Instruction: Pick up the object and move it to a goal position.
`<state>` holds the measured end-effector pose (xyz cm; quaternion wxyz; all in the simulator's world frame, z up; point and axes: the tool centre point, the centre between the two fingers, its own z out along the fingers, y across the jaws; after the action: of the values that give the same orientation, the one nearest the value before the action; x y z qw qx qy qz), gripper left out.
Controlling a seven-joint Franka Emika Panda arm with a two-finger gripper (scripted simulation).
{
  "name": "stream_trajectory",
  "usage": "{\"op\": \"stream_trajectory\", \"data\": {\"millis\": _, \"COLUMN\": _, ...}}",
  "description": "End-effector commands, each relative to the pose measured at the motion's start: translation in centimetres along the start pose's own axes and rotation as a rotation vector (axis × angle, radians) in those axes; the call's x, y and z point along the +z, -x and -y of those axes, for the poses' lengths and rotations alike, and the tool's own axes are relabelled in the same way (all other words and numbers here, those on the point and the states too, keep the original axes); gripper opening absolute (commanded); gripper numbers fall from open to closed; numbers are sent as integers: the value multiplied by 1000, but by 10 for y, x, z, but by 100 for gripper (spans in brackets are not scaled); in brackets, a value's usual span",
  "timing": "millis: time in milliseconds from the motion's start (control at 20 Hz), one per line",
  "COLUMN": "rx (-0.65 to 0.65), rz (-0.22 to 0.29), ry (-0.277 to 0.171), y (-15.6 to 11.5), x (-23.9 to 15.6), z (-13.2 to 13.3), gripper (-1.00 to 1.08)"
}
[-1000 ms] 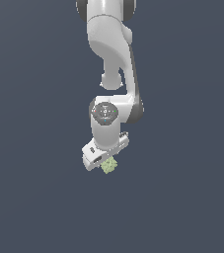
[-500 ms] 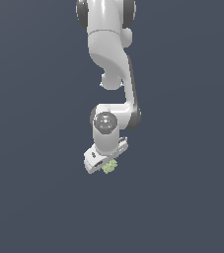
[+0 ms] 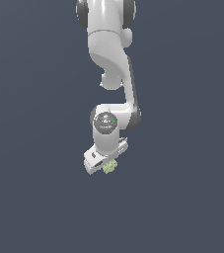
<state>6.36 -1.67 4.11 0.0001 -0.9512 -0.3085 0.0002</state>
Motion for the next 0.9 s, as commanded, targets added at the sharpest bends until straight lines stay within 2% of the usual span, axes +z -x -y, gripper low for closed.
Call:
{"op": "stream_trajectory", "data": {"millis": 0, "rx": 0, "rz": 0, "ry": 0, "y": 0, "x": 0, "z": 0, "gripper": -100}}
{"op": "stream_trajectory", "data": {"millis": 450, "rx": 0, "rz": 0, "ry": 0, "y": 8, "x": -18, "z": -5, "gripper": -100}}
{"op": "stream_trajectory", "data": {"millis": 850, "rx": 0, "rz": 0, "ry": 0, "y": 32, "x": -74, "z": -22, "gripper": -100}}
